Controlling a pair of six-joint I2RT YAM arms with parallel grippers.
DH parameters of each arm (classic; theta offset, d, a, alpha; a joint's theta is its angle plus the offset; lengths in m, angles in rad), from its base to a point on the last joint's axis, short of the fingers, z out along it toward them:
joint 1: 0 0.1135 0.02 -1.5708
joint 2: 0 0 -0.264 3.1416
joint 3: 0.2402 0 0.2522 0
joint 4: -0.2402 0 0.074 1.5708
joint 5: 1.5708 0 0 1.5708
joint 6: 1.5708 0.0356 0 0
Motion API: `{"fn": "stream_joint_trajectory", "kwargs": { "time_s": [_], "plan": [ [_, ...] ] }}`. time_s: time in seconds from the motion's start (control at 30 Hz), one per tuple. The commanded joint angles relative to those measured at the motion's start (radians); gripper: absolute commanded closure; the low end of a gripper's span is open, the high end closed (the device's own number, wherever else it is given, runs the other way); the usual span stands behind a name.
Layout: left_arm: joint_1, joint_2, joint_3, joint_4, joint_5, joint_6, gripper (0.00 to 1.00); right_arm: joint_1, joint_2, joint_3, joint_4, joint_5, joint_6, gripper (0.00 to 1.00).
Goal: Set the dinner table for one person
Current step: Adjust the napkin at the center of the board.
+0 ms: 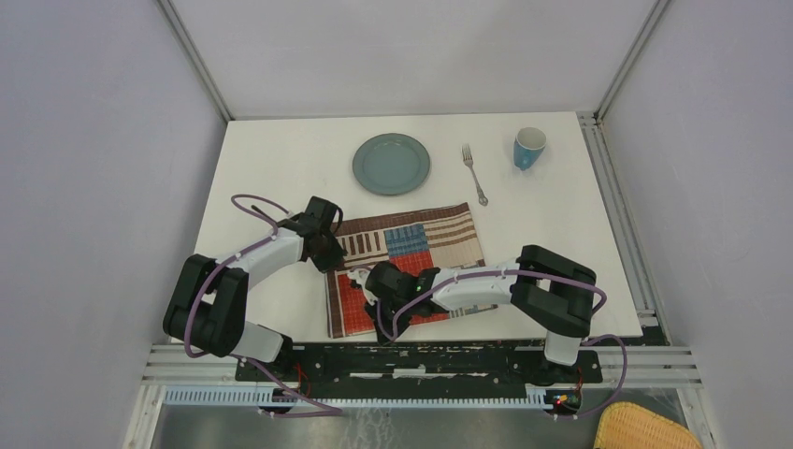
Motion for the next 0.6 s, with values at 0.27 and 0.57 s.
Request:
{"fn": "stream_joint_trajectory", "kwargs": {
  "time_s": [0.27, 0.57],
  "plan": [
    [-0.001, 0.001, 0.043, -0.001, -0.020, -0.011, 0.98, 0.004, -0.008, 0.107, -0.038, 0.068, -0.050, 1.00],
    [-0.001, 0.006, 0.047, -0.001, -0.025, -0.007, 0.98, -0.014, 0.035, 0.050, 0.042, 0.080, -0.019, 1.00]
  ]
}}
